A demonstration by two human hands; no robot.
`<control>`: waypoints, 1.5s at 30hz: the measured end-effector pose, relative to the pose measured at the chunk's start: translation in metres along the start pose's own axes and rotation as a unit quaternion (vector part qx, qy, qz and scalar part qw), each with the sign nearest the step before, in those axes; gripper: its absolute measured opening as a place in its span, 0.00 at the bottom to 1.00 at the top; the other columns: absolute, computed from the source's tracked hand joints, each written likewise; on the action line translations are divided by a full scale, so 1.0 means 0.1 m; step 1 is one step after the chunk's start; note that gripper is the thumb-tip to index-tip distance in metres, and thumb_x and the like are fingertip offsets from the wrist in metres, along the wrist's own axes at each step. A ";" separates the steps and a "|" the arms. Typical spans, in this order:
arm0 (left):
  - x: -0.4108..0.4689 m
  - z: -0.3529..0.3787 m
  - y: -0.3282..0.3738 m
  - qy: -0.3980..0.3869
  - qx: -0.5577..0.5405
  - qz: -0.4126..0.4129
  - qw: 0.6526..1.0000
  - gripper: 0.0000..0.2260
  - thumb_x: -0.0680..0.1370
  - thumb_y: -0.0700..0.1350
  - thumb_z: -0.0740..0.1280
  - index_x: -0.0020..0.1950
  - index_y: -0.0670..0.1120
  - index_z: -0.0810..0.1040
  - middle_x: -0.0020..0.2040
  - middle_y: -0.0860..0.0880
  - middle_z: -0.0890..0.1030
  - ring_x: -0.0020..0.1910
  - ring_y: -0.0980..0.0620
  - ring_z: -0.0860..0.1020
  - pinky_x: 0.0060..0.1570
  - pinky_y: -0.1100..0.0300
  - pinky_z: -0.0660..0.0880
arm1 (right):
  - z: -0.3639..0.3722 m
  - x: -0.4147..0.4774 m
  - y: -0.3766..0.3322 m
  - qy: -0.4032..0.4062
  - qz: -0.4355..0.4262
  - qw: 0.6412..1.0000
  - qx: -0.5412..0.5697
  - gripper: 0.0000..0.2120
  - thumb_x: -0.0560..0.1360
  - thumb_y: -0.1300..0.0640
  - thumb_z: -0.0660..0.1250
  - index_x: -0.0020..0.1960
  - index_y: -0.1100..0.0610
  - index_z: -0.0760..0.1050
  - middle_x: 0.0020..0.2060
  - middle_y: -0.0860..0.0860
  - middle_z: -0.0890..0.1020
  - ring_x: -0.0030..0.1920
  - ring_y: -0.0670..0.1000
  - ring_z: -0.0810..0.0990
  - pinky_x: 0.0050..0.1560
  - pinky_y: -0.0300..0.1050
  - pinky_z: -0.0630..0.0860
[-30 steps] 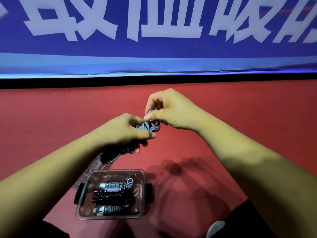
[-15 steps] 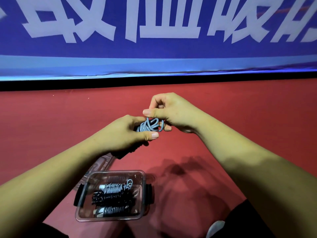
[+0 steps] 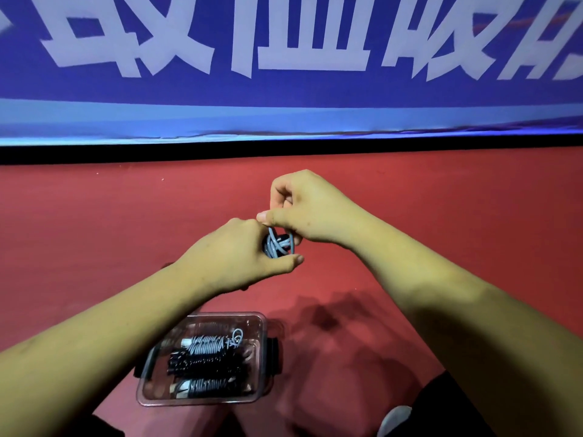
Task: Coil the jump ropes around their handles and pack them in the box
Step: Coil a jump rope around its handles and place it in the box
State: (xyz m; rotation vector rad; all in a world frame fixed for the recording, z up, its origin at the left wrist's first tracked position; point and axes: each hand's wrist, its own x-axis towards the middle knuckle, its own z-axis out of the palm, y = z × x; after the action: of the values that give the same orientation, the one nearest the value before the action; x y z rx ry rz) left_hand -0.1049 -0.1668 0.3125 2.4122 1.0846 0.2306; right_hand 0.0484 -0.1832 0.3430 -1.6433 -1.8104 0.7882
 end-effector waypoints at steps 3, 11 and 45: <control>-0.01 0.04 0.00 -0.040 -0.052 -0.014 0.998 0.14 0.74 0.60 0.68 0.38 0.52 0.73 0.30 0.47 0.82 0.25 0.51 0.80 0.34 0.50 0.81 | -0.01 -0.02 -0.02 -0.017 0.020 1.000 0.008 0.10 0.74 0.60 0.72 0.38 0.62 0.73 0.22 0.51 0.76 0.22 0.48 0.78 0.25 0.35 0.69; -0.05 0.06 0.02 -0.121 -0.346 0.020 0.930 0.13 0.75 0.50 0.63 0.33 0.45 0.71 0.28 0.44 0.75 0.24 0.45 0.73 0.28 0.59 0.70 | -0.11 -0.01 0.12 -0.117 0.078 0.965 0.223 0.12 0.74 0.59 0.72 0.36 0.59 0.72 0.25 0.52 0.73 0.22 0.45 0.65 0.22 0.35 0.59; -0.09 -0.25 -0.11 0.029 -0.361 0.022 0.932 0.13 0.71 0.51 0.75 0.49 0.46 0.77 0.34 0.41 0.80 0.28 0.47 0.73 0.26 0.58 0.67 | -0.01 -0.03 0.19 -0.017 0.108 0.890 0.443 0.15 0.79 0.63 0.65 0.36 0.57 0.63 0.24 0.52 0.67 0.24 0.49 0.68 0.24 0.38 0.62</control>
State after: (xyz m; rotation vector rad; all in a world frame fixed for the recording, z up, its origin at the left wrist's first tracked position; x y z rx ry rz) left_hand -0.1264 -0.1580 0.3296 1.7686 0.7802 0.6033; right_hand 0.0622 -0.1851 0.3297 -1.1933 -1.0005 1.4700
